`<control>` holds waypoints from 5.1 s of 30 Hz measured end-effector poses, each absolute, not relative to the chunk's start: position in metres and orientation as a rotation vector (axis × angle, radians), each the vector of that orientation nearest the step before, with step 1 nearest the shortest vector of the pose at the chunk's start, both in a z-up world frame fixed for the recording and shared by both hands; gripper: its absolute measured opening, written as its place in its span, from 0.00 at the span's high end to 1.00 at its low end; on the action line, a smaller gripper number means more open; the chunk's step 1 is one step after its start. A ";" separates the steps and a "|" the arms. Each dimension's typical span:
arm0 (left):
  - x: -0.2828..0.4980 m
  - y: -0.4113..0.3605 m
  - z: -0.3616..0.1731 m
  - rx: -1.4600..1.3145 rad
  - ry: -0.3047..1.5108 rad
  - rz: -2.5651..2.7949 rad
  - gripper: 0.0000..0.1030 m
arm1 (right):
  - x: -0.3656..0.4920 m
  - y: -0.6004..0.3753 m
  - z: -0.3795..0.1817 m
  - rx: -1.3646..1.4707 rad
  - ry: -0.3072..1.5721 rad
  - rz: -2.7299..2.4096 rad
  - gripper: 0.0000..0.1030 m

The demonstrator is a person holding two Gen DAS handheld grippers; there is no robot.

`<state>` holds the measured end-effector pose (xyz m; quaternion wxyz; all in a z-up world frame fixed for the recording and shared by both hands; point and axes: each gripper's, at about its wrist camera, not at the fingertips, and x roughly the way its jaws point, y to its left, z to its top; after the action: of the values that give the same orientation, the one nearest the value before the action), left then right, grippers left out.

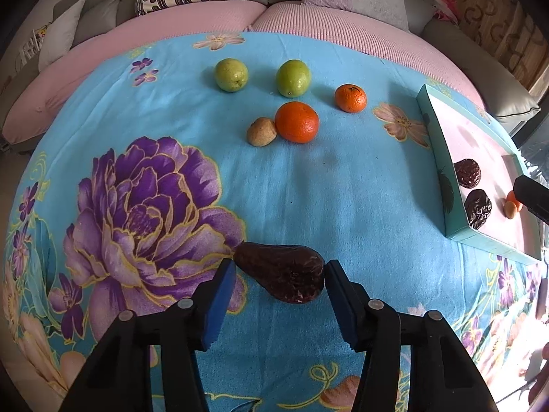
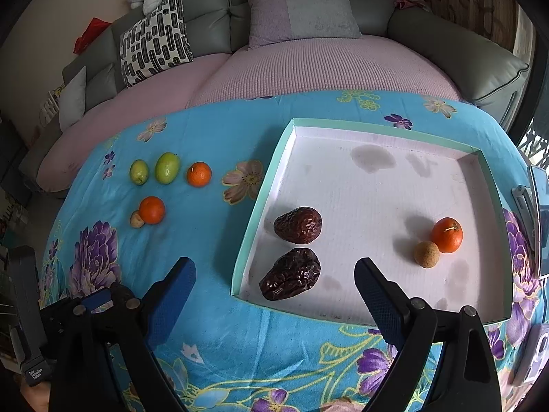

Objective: Organize fruits
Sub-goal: 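Close the left tool on the large dark red date and lift it, then grasp the large tangerine with the right tool while the left tool holds the date, then carry the tangerine and date into the white tray and open both tools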

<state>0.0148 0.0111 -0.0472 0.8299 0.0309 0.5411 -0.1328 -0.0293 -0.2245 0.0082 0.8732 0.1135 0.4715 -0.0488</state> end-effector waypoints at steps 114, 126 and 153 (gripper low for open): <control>0.128 0.070 -0.003 -0.161 0.903 -0.102 0.58 | 0.070 -0.114 -0.030 0.140 0.885 0.208 0.62; 0.116 0.041 0.009 -0.113 0.877 -0.170 0.58 | 0.049 -0.154 -0.010 0.139 0.852 0.104 0.62; 0.060 -0.142 0.005 0.179 0.894 -0.594 0.58 | -0.025 -0.356 0.015 0.319 0.790 -0.446 0.62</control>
<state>0.0595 -0.1416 0.0045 0.8556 0.0850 0.4254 -0.2825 -0.0250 -0.3558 0.0152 0.8866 0.1534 0.3801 -0.2143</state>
